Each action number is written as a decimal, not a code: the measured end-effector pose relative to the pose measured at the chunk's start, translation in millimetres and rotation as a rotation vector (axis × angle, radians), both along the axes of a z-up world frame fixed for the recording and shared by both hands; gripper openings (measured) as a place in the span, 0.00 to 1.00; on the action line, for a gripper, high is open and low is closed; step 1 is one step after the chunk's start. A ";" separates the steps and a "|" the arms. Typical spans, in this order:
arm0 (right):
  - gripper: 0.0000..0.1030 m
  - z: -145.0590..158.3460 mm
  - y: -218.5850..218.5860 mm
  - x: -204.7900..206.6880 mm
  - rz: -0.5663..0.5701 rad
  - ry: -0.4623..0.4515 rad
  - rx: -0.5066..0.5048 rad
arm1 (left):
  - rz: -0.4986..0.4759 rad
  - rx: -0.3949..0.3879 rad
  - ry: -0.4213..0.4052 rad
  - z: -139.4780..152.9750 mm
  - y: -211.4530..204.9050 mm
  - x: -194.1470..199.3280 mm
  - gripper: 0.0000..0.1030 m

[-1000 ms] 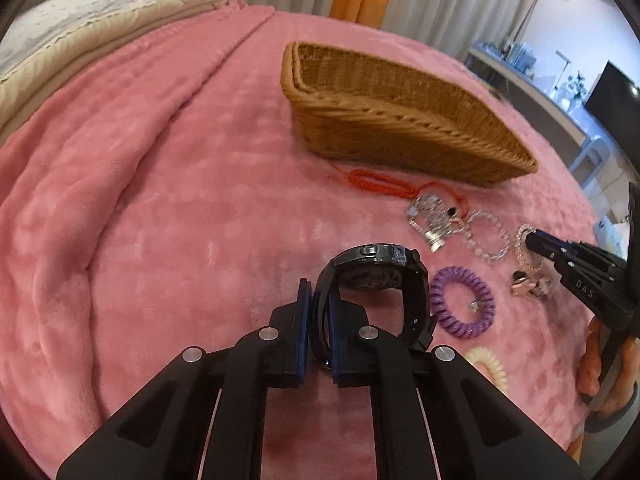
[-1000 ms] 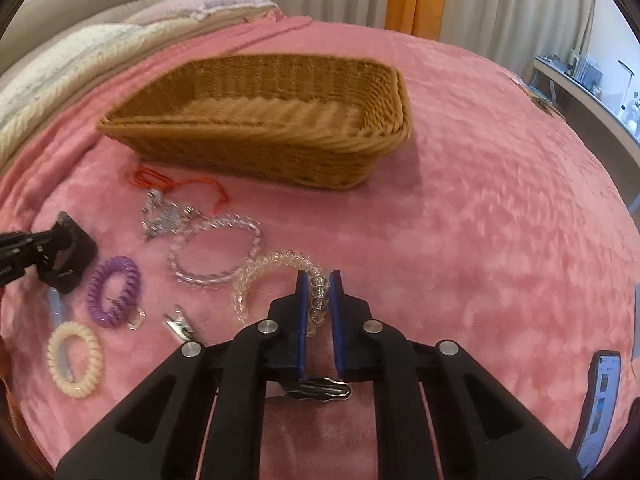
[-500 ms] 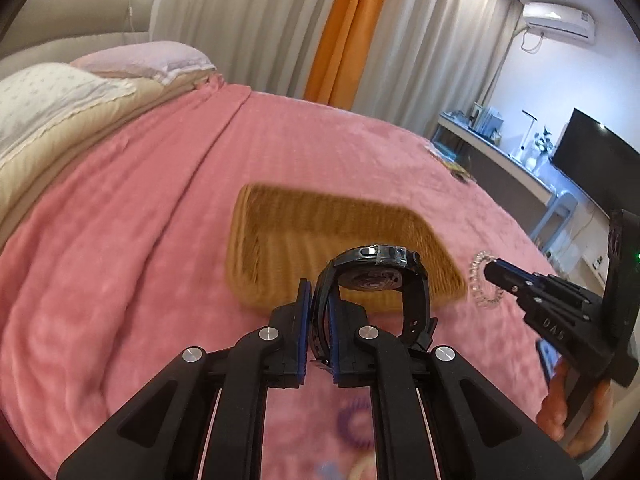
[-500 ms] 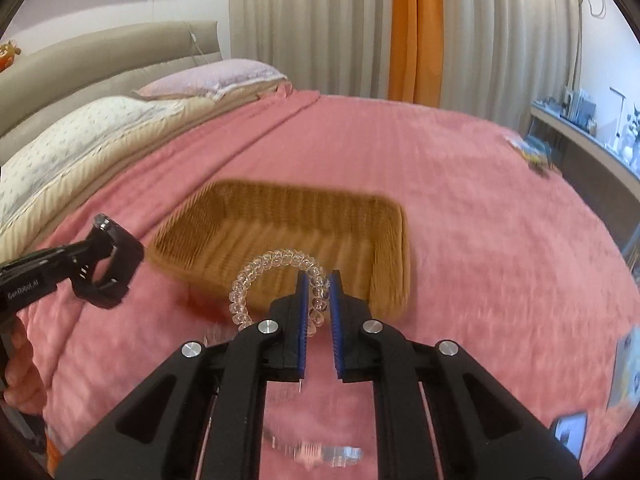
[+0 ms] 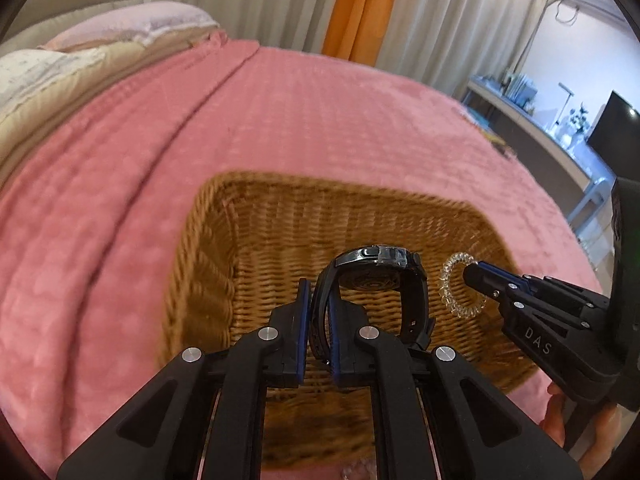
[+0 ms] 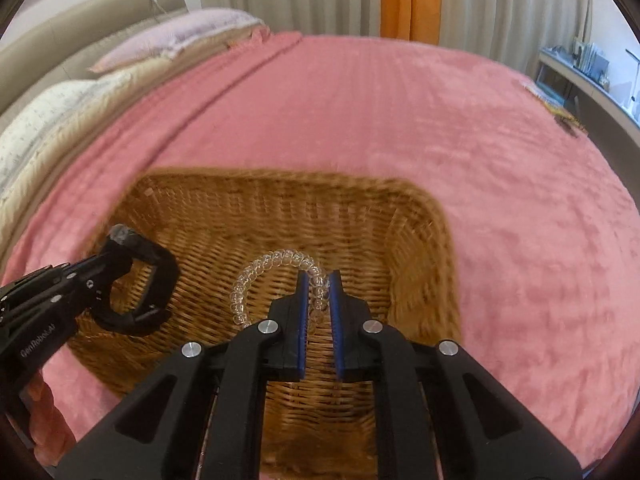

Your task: Organize jewelry

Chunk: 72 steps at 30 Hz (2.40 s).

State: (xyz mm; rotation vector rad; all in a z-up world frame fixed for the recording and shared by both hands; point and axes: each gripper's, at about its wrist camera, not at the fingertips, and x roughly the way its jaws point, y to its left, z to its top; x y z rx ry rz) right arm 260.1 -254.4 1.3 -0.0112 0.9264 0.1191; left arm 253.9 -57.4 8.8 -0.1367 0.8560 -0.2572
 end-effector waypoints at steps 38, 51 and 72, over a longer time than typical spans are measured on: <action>0.42 -17.7 -49.9 -230.0 -0.003 0.004 0.227 | -0.018 -0.190 0.097 -25.3 74.7 -201.3 0.54; 0.42 -46.9 -61.3 -213.3 -0.036 0.137 0.507 | -0.046 -0.246 0.148 -47.9 67.2 -204.1 0.47; 0.20 -44.6 -42.9 -156.7 -0.113 0.107 0.348 | -0.049 -0.233 0.140 -55.4 65.5 -196.9 0.46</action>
